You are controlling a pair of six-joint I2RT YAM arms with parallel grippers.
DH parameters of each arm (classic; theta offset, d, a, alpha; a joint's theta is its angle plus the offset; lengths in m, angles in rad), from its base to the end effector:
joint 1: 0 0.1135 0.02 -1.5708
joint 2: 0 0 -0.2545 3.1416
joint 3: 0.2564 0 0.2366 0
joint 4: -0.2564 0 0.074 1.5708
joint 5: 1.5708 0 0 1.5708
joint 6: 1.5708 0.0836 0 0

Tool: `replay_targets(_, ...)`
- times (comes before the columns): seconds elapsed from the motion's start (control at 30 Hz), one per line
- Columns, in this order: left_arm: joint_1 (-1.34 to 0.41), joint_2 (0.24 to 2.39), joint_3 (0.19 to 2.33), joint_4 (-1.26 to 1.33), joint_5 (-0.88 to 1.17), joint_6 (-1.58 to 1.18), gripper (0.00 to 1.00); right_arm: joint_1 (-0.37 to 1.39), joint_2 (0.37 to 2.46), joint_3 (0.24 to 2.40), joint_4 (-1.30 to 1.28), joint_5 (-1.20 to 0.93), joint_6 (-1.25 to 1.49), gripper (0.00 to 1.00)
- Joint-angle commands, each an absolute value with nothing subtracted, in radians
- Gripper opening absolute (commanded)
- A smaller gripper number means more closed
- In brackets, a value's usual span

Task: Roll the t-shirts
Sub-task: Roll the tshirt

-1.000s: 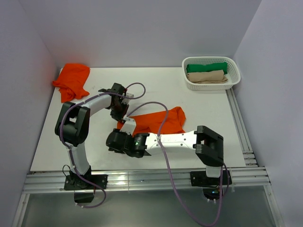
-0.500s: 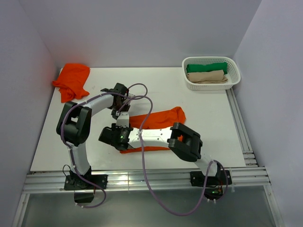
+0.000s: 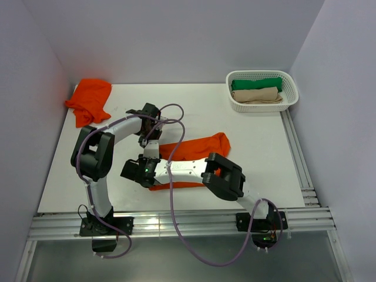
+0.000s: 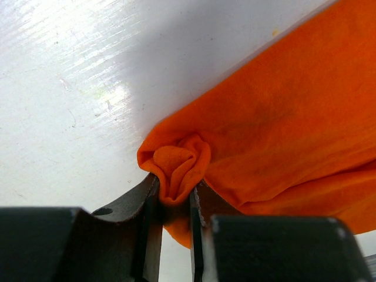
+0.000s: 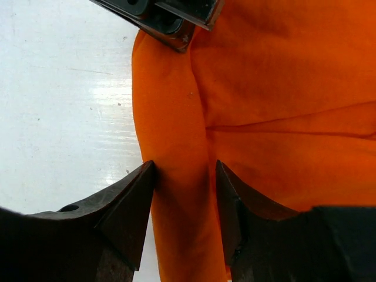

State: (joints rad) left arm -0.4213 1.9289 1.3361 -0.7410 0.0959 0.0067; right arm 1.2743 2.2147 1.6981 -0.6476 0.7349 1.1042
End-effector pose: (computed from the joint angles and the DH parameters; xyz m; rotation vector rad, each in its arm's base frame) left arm 0.3339 -0.1584 0.1209 0.6369 2.8520 -0.2088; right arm 0.1866 0.4190 0.1312 -0.0136 2.3230 0.1111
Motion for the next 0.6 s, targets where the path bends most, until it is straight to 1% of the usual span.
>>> replay_targets(0.0, -0.433, 1.954, 1.359, -0.736, 0.08, 0.011, 0.07, 1.295, 2.161, 1.746, -0.719, 0.833, 1.121, 0.53)
replay_targets(0.2, -0.433, 1.959, 1.367, -0.742, 0.081, 0.011, 0.07, 1.305, 2.152, 1.776, -0.687, 0.839, 1.066, 0.52)
replay_targets(0.57, -0.437, 1.963, 1.371, -0.749, 0.08, 0.014, 0.08, 1.299, 2.261, 1.862, -0.699, 0.802, 1.042, 0.52)
